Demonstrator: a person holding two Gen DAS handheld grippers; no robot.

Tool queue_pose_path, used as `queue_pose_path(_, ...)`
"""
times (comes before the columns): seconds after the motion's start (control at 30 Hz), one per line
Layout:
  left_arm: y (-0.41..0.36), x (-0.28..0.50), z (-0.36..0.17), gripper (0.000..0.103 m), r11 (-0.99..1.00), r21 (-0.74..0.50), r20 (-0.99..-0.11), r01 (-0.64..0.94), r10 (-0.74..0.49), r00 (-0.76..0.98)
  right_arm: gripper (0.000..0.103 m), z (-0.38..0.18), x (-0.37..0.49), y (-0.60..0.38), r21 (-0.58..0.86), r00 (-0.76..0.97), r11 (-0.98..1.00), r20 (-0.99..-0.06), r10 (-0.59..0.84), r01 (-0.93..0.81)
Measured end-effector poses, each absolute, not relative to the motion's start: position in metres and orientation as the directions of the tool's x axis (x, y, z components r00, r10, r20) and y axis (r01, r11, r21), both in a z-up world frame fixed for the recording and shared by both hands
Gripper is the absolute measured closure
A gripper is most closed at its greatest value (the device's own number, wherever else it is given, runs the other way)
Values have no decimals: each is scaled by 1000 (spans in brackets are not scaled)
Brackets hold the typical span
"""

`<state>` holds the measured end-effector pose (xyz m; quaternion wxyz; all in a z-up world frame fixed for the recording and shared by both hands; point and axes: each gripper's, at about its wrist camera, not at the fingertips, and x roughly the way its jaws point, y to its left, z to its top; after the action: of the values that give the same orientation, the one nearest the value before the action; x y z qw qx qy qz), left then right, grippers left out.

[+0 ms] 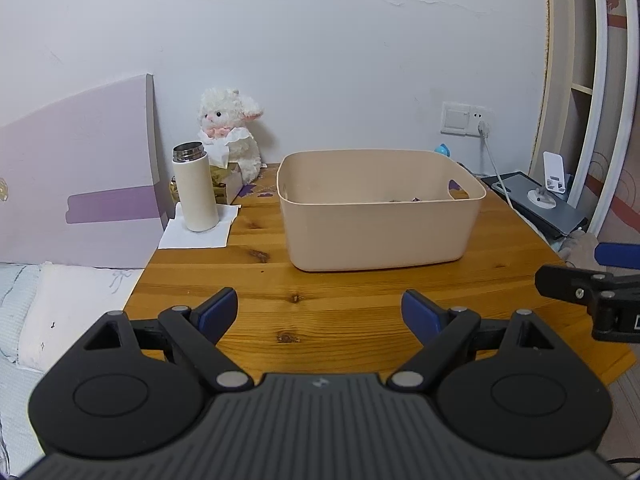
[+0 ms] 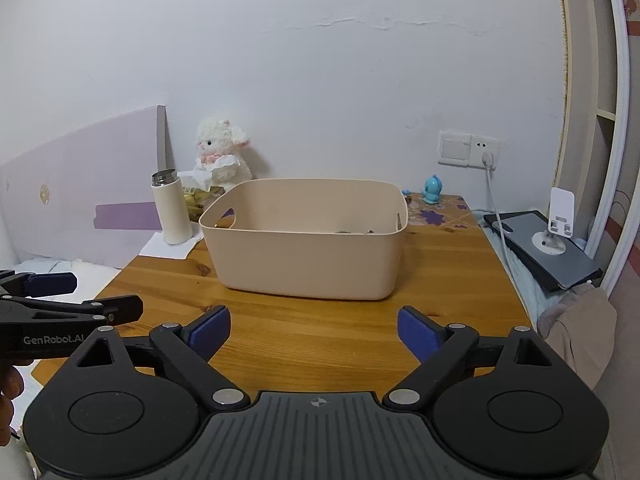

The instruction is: Organize objects

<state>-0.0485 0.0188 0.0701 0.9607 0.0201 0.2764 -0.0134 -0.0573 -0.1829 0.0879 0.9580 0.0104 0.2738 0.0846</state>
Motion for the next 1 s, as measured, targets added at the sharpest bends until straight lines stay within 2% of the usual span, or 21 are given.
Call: queue_pose_path(1.0,23,-61,74,13,999,27,-550,35,-15,835,10,89,-68,-182,61,821,986,-547,163,-155)
